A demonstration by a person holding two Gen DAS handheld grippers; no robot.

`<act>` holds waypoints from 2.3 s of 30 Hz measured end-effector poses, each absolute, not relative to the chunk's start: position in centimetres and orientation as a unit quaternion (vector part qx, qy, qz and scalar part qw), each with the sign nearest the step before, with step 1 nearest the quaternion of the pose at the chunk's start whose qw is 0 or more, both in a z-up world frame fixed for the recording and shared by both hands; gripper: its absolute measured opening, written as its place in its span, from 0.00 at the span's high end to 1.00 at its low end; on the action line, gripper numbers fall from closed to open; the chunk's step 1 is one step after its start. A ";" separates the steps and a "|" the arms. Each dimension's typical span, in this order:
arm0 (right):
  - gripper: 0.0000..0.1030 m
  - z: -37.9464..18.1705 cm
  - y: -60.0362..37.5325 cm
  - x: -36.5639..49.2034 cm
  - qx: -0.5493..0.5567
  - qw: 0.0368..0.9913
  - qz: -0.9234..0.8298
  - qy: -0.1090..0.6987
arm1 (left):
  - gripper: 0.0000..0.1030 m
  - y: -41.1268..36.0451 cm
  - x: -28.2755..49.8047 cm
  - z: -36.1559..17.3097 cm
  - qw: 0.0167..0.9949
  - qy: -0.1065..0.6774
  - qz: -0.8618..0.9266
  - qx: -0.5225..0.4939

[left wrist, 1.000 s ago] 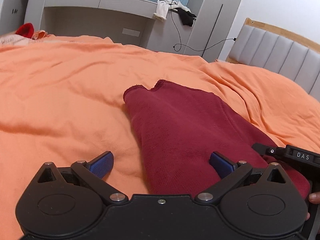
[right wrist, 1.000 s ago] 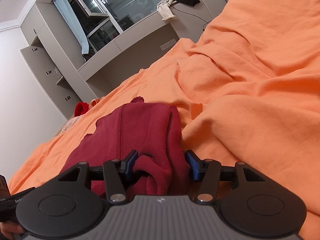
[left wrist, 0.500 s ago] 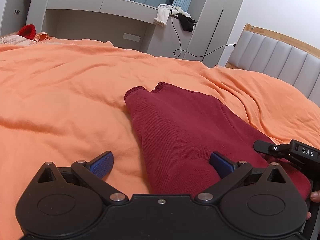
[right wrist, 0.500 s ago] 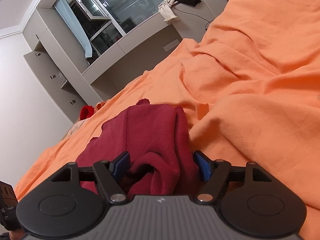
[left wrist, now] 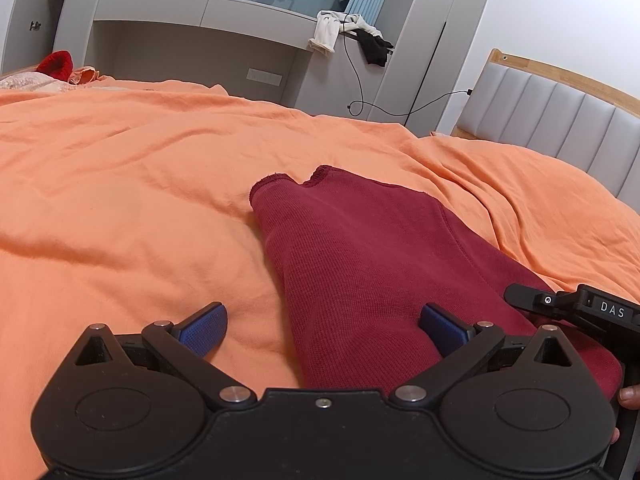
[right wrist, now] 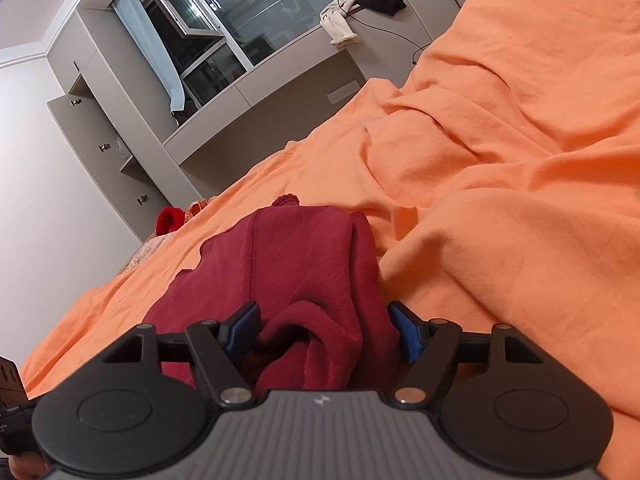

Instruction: Fold small clothes

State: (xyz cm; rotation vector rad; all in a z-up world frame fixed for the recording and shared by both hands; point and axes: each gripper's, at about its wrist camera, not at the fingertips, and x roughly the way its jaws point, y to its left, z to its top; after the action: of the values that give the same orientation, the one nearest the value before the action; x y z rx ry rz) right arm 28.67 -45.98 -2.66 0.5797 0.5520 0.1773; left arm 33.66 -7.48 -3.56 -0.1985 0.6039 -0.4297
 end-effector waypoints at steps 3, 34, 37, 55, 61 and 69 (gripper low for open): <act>0.28 -2.6 -45.9 28.7 0.280 0.918 0.084 0.269 | 0.00 -7.5 33.7 -3.6 0.927 0.295 -0.210 -0.096; 0.68 2.2 -41.9 28.3 0.184 0.959 0.070 0.203 | 0.75 -8.7 34.0 1.0 0.910 0.332 -0.232 -0.093; 0.68 3.4 -40.4 28.4 0.158 0.968 0.084 0.176 | 0.77 -8.5 33.3 2.6 0.925 0.299 -0.228 -0.059; 0.69 2.1 -29.9 35.9 0.047 0.972 0.152 0.172 | 0.75 -1.1 34.3 2.6 0.962 0.247 -0.110 0.026; 0.63 0.8 -30.3 35.9 0.071 0.967 0.138 0.201 | 0.63 -0.4 33.4 1.6 0.964 0.250 -0.085 0.040; 0.46 -0.1 -31.6 36.0 0.106 0.961 0.120 0.225 | 0.45 -0.3 33.4 1.6 0.965 0.254 -0.056 0.028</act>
State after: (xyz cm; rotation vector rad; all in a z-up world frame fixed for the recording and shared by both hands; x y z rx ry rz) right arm 35.97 -31.62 -0.06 0.2158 0.4558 0.2431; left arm 33.36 -0.29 1.56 0.0564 0.5148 -0.1136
